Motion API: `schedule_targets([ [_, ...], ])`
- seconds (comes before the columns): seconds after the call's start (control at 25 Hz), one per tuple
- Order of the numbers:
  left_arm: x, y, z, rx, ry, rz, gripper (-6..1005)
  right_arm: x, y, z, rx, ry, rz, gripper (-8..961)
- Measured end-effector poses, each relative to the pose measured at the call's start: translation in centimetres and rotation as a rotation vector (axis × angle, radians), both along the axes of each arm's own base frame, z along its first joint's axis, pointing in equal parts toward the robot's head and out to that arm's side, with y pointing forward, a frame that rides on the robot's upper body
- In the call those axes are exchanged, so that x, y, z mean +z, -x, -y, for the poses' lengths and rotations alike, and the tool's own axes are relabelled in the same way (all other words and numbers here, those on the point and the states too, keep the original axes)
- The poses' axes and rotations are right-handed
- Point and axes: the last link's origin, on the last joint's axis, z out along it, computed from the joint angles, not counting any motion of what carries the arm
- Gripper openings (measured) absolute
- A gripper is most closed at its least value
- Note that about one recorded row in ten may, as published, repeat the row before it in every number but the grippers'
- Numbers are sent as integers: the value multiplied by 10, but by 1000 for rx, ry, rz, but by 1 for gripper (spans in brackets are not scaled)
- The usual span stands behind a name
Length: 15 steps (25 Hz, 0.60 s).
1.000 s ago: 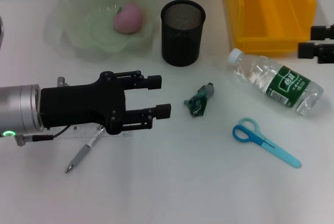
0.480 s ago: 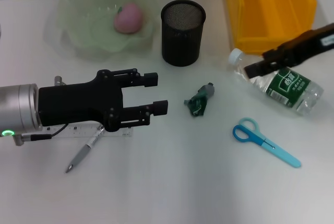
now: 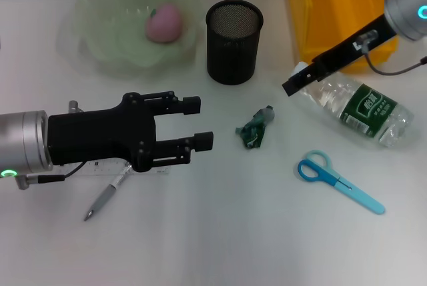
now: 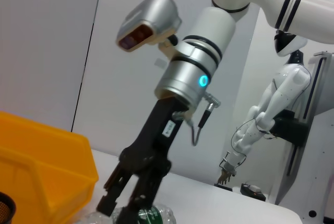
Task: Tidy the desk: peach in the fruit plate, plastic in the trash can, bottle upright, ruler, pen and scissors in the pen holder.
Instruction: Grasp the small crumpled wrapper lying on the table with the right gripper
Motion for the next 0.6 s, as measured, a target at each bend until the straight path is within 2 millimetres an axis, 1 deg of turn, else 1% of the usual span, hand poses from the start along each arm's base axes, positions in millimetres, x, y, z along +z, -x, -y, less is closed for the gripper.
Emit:
schedule_targets([
  [0.2, 0, -1, 0, -3, 0, 4, 667, -8, 2, -2, -39, -18, 8, 819],
  [0.32, 0, -2, -1, -6, 0, 5, 667, -13, 5, -2, -53, -17, -19, 819],
  [0.4, 0, -3, -2, -6, -2, 4, 667, -19, 7, -2, -66, -17, -40, 818],
  [0.44, -1, -3, -2, -6, -2, 3, 667, -27, 8, -3, -82, -20, -67, 818],
  [0.48, -1, -3, -2, -6, -3, 3, 667, -27, 8, -3, -82, -20, -67, 818],
  [0.6, 0, -3, -3, -5, -5, 3, 666, -36, 9, -3, -110, -16, -108, 818],
])
